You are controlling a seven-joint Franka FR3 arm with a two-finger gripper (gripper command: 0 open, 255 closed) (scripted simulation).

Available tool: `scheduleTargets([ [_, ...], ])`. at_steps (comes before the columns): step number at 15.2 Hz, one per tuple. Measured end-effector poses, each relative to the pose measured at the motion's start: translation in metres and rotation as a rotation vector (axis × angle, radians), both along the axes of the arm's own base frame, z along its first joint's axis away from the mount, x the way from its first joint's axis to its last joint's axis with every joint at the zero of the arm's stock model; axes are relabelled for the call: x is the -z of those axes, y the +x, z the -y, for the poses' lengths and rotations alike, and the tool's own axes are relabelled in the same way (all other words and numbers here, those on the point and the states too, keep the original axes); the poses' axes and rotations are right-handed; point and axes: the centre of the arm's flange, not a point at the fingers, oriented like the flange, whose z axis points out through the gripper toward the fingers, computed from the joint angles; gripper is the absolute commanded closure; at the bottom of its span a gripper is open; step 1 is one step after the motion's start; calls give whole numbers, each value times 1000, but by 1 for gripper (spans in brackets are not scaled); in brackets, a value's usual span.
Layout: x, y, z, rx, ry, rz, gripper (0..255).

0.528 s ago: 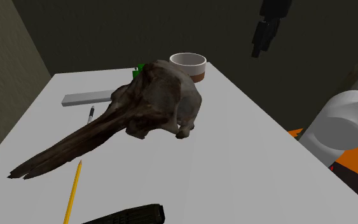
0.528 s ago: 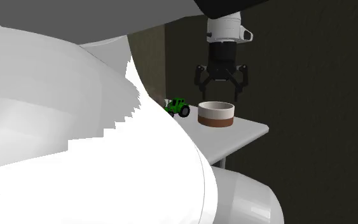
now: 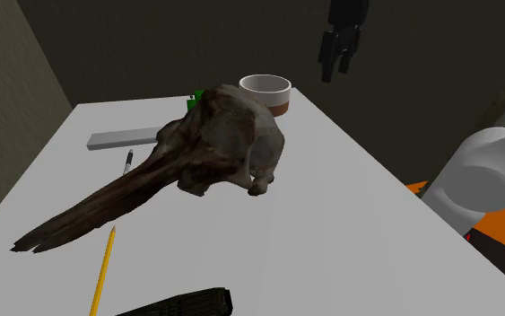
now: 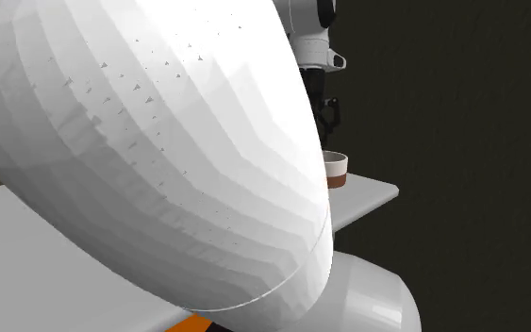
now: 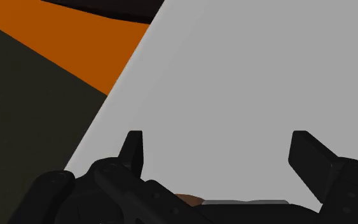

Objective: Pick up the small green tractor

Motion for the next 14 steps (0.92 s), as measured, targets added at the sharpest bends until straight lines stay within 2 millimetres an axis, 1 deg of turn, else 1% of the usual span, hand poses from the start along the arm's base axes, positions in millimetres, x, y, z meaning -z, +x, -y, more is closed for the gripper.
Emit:
scheduleTargets([
  [1,0,7,-11,1,-1,-8,0],
  [2,2,19,-22,1,-2,-14,0],
  [3,2,25,-32,2,-3,-22,0],
  [7,8,64,-77,4,-7,-51,0],
  [10,9,92,-110,6,-10,-73,0],
  [12,16,108,-127,8,-13,-88,0],
  [14,22,127,-151,8,-15,-103,0],
])
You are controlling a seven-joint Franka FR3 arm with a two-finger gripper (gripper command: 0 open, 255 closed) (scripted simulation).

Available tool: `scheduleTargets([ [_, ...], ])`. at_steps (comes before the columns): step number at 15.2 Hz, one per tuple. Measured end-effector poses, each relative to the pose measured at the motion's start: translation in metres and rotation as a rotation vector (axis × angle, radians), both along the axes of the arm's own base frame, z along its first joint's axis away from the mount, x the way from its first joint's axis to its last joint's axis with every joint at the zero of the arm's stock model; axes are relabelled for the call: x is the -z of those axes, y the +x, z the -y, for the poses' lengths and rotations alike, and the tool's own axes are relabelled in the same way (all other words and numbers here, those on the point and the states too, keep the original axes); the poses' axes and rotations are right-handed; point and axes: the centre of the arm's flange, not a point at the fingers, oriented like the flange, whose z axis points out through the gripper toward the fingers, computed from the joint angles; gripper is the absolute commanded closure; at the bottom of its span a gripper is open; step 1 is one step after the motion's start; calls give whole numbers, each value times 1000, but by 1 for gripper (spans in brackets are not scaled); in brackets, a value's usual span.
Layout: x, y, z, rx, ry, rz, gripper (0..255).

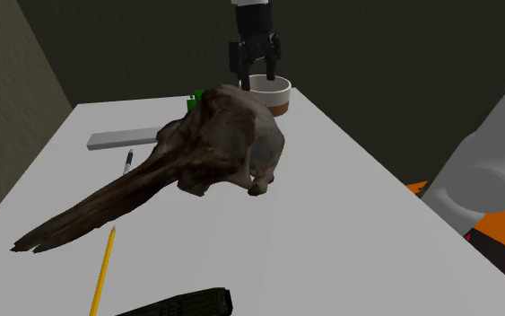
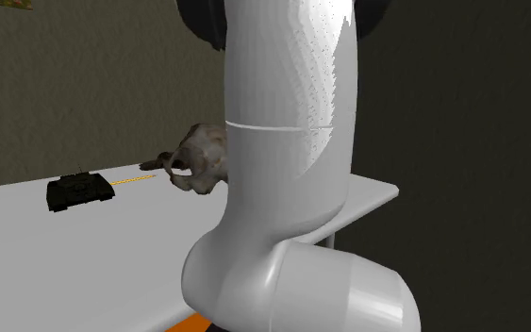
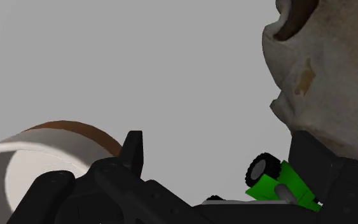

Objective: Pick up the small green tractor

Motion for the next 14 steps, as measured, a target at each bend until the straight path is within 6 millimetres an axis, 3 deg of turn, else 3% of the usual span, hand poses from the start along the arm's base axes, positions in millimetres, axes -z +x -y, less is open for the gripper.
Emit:
scheduleTargets([
  [8,18,72,-85,5,-7,-57,0],
  [14,47,83,-90,8,-9,-66,0],
])
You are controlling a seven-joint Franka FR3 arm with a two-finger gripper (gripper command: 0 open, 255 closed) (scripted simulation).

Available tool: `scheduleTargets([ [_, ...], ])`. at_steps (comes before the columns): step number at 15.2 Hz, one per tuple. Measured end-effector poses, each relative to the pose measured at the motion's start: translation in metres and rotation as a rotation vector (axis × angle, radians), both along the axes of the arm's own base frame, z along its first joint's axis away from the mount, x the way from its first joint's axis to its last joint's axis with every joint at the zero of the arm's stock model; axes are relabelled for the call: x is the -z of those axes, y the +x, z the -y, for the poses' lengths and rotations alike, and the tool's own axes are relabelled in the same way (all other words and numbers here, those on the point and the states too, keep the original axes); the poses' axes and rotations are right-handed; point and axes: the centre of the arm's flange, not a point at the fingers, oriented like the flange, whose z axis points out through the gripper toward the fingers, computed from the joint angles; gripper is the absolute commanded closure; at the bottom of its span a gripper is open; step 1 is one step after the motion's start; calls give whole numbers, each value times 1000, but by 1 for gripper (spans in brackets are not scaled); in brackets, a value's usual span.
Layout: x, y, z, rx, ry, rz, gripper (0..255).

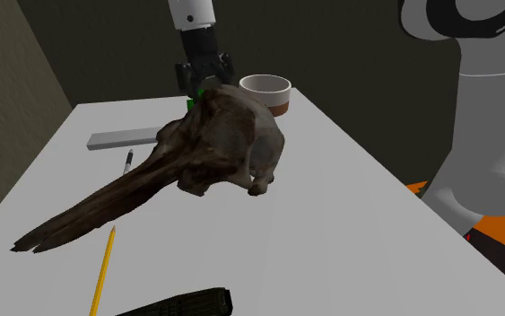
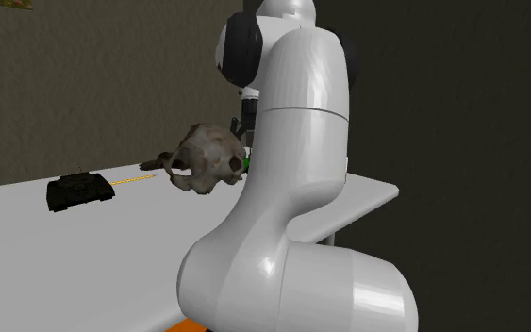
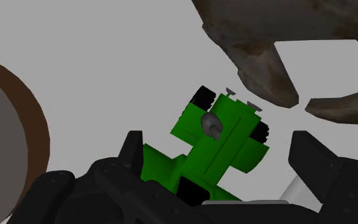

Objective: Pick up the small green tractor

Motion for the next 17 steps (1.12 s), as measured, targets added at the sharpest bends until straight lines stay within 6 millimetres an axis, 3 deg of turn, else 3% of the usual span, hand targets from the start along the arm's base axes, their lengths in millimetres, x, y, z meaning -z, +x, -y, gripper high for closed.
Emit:
scheduleTargets([
  [2,9,-1,0,0,0,0,0],
  [3,11,0,-1,0,0,0,255],
  [13,13,0,-1,0,1,1,255],
  [17,-3,2,1,1,-1,0,255],
])
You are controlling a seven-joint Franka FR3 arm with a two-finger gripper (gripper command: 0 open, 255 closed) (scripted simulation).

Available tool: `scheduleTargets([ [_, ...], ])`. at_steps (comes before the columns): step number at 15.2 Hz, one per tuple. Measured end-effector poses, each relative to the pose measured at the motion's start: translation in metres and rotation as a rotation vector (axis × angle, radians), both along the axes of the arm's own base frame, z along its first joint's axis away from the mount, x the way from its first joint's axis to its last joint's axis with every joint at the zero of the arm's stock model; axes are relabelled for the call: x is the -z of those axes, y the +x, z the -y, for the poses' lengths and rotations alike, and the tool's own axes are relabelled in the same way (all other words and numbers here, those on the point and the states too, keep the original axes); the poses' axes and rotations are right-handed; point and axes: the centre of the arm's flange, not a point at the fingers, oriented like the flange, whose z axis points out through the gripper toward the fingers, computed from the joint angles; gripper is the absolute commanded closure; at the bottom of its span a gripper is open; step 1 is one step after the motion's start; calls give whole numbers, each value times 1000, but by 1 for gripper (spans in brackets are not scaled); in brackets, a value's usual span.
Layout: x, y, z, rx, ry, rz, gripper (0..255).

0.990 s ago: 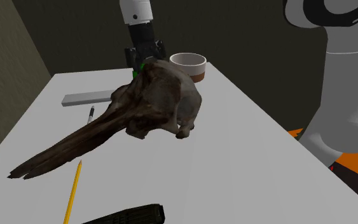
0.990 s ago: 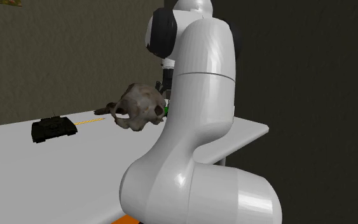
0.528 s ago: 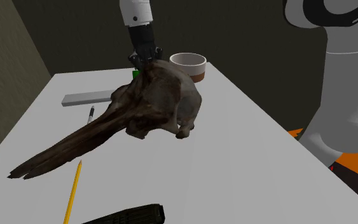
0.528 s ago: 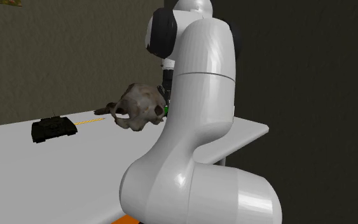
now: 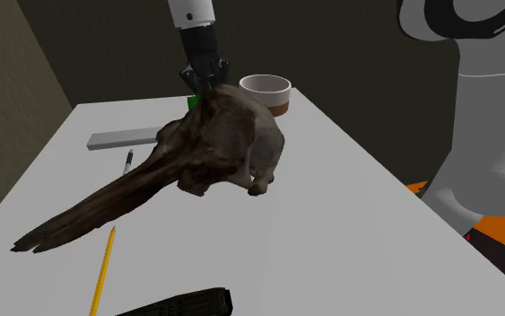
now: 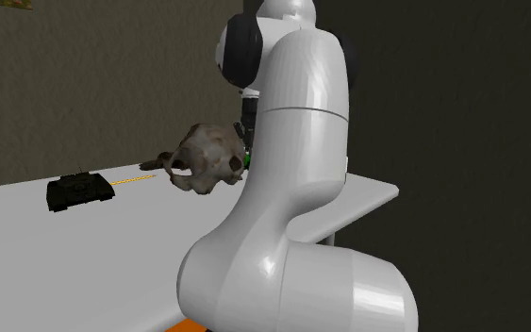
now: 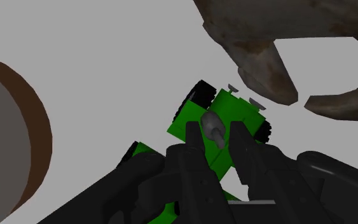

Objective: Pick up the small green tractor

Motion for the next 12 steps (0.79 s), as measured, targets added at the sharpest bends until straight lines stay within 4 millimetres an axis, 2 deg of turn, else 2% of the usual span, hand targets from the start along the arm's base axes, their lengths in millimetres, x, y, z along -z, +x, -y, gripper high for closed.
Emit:
scheduleTargets([
  [12,-59,-1,-1,0,0,0,255],
])
